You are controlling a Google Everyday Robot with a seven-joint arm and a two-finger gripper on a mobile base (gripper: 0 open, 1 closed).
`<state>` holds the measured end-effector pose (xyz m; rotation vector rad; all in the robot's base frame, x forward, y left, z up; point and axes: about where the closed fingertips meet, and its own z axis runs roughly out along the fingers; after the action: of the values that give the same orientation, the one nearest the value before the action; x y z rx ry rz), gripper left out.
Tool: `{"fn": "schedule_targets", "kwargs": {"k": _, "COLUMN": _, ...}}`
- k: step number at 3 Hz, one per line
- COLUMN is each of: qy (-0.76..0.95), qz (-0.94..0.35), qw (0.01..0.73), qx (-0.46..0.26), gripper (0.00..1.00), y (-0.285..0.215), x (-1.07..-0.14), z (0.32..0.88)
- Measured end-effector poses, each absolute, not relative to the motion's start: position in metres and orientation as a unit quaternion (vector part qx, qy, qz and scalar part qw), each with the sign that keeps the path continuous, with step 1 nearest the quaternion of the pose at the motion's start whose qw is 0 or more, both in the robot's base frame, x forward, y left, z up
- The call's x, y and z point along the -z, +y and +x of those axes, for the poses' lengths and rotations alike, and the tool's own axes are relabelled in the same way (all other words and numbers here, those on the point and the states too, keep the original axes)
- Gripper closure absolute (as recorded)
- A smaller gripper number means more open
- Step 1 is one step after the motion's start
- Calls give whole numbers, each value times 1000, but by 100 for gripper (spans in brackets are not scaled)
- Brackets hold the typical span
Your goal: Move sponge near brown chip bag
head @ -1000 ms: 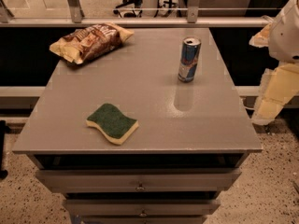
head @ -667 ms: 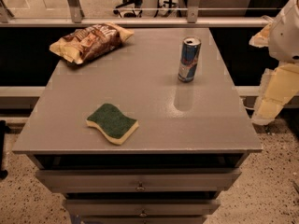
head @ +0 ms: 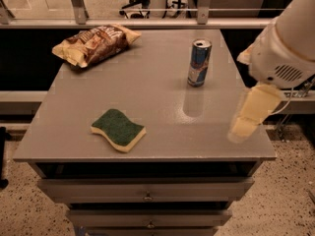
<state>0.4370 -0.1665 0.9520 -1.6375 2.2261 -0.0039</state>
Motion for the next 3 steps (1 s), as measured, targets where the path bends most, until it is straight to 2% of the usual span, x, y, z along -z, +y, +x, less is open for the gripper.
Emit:
{"fn": "schedule_targets", "kwargs": {"k": 2, "qy": 785, "qz": -569, "qw": 233, "qx": -77, "gripper": 0, "y": -40, "x": -920, "z": 429}}
{"fn": "schedule_targets", "kwargs": {"k": 3, "qy": 784, "qz": -566, "qw": 242, "qx": -81, "gripper": 0, "y": -24, "x": -924, "z": 427}}
